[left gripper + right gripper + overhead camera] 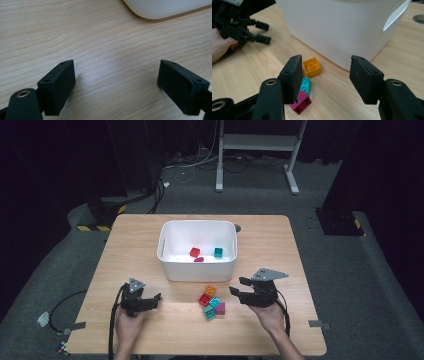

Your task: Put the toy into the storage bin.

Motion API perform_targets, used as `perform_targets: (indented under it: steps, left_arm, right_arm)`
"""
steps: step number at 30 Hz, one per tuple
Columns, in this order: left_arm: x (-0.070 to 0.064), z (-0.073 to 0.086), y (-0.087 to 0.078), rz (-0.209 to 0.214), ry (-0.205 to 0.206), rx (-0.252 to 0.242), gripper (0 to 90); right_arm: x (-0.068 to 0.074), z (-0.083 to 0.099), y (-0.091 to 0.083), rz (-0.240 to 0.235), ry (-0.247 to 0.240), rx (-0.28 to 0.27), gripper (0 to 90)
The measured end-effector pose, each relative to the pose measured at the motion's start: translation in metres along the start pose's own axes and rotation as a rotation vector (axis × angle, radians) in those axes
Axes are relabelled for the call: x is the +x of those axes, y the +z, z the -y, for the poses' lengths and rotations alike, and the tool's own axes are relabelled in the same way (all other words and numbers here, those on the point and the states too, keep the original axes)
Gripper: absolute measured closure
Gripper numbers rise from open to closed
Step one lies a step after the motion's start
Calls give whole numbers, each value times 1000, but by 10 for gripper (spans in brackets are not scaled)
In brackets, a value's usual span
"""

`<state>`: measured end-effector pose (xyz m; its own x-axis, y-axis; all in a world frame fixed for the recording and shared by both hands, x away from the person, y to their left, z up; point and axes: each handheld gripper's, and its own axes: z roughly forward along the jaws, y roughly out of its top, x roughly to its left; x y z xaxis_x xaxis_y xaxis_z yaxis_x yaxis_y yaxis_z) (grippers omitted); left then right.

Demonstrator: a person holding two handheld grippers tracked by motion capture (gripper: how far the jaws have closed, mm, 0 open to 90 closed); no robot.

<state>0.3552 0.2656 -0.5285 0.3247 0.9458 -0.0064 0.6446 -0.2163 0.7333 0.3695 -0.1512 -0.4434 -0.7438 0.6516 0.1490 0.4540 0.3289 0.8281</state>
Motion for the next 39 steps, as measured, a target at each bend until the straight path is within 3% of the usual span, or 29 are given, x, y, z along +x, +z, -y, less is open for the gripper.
perform_targets:
  steps: [18,29,39]
  left_arm:
    - [0,0,0,0,-4,-3,149]
    - [0,0,0,0,-4,-3,149]
    - [0,0,0,0,-4,-3,149]
  right_arm:
    - [19,36,35,-43,-18,97,413]
    - [32,46,54,-61,-40,143,395]
    - [34,47,63,-40,-56,165,409]
